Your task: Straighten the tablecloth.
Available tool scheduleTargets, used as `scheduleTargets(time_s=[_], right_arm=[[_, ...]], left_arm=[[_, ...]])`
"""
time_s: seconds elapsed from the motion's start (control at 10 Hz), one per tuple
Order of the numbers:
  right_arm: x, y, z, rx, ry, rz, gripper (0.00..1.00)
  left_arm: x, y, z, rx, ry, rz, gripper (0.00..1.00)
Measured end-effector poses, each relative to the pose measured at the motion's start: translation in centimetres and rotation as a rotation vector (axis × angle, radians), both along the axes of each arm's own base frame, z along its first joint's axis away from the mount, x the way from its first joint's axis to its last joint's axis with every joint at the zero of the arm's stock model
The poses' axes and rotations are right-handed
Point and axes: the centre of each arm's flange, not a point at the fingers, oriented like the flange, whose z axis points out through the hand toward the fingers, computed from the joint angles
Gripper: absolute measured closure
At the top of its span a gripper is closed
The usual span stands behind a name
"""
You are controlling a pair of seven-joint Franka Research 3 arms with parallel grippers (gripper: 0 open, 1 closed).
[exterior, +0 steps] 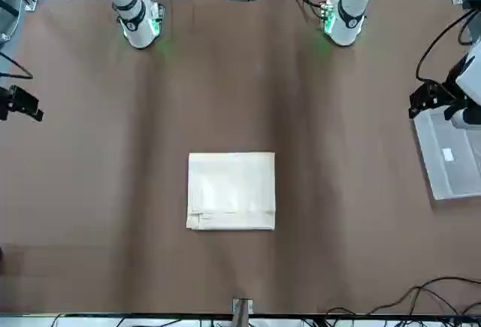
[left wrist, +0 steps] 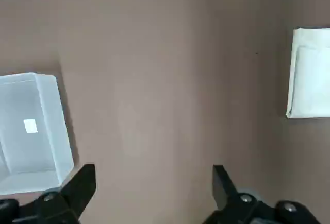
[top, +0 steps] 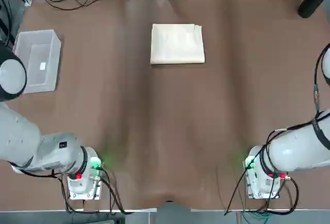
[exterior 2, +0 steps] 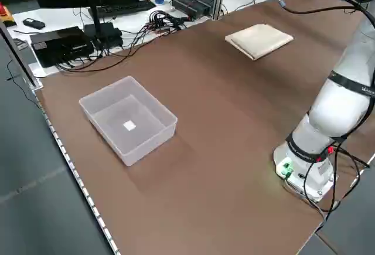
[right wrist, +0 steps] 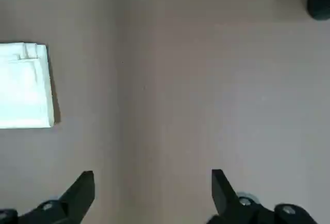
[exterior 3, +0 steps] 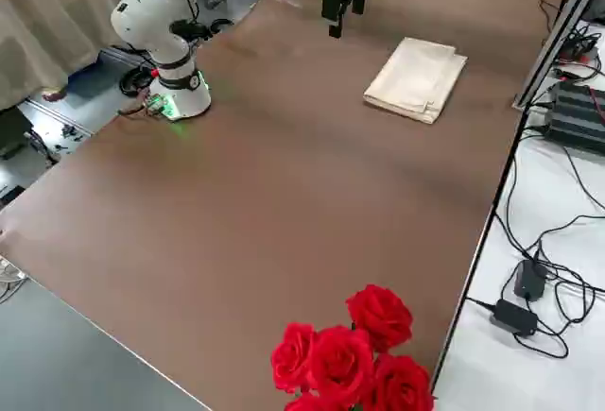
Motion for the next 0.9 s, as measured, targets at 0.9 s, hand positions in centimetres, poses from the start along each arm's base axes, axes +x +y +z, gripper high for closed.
scheduleTargets(time_s=[0.9], right_arm=[[3.8, 10.6, -4.4, 0.074, -0.07, 0.12, 0.01]], left_arm=[[0.1, 0.3, -0.3, 0.0, 0.006, -0.001, 0.0]])
